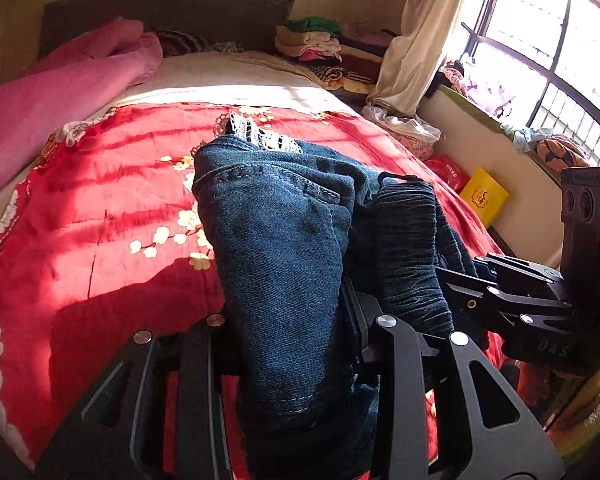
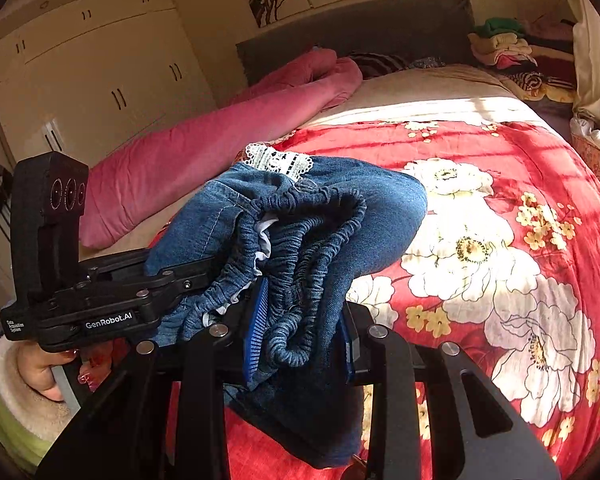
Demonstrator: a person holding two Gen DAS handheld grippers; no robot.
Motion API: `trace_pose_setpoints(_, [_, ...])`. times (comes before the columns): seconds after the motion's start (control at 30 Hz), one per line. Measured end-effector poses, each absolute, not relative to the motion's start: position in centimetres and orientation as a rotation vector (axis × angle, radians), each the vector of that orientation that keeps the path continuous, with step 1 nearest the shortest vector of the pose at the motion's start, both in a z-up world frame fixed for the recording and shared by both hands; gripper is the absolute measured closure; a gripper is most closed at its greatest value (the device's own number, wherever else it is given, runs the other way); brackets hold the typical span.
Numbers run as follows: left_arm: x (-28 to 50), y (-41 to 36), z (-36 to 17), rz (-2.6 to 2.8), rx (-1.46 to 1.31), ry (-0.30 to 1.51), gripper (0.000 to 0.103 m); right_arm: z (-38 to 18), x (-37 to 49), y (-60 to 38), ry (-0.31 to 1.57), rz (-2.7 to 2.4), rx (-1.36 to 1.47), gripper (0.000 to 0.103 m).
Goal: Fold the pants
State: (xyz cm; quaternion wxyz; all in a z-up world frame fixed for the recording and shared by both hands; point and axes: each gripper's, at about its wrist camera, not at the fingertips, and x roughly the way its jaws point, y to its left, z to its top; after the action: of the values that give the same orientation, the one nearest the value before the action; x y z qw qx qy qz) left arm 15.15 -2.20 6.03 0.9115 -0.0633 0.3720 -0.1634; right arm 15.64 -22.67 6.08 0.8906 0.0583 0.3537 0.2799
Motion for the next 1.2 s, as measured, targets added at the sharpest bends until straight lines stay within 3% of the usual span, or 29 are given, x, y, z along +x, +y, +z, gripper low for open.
trace_pose_setpoints(0.3, [19.9,-2.3,5.2,-0.316,-0.139,0.757,0.077,4.7,20.7,-23.0,0.745,0.551,0.133,0.074])
trace_pose_setpoints(0.57, [22.2,-1.9,-1.2,-0.311,-0.205,0.915,0.077,-2.2,23.9,-23.8,0.948,0.549,0.246,0.074])
trace_pose_setpoints(0.77, [21.9,-0.8,-2.8,-0.304,-0.255,0.944,0.074,-4.0,24.0,-24.6,0.980,0.526,0.333,0.071])
trace_pose_setpoints(0.9, [21.8,-0.9,-3.0,-0.281,-0.214,0.946,0.065,-4.2,23.6,-24.2,0.985,0.475,0.274,0.063])
trace_pose_setpoints(1.1, [21.4,-1.1,-3.1,-0.254,-0.158,0.928,0.054,-3.6,22.5,-23.2,0.960,0.382,0.121,0.042])
trace_pose_setpoints(1.2, [21.4,-1.0,-3.1,-0.249,-0.154,0.927,0.051,-3.7,22.1,-22.8,0.943,0.356,0.071,0.038])
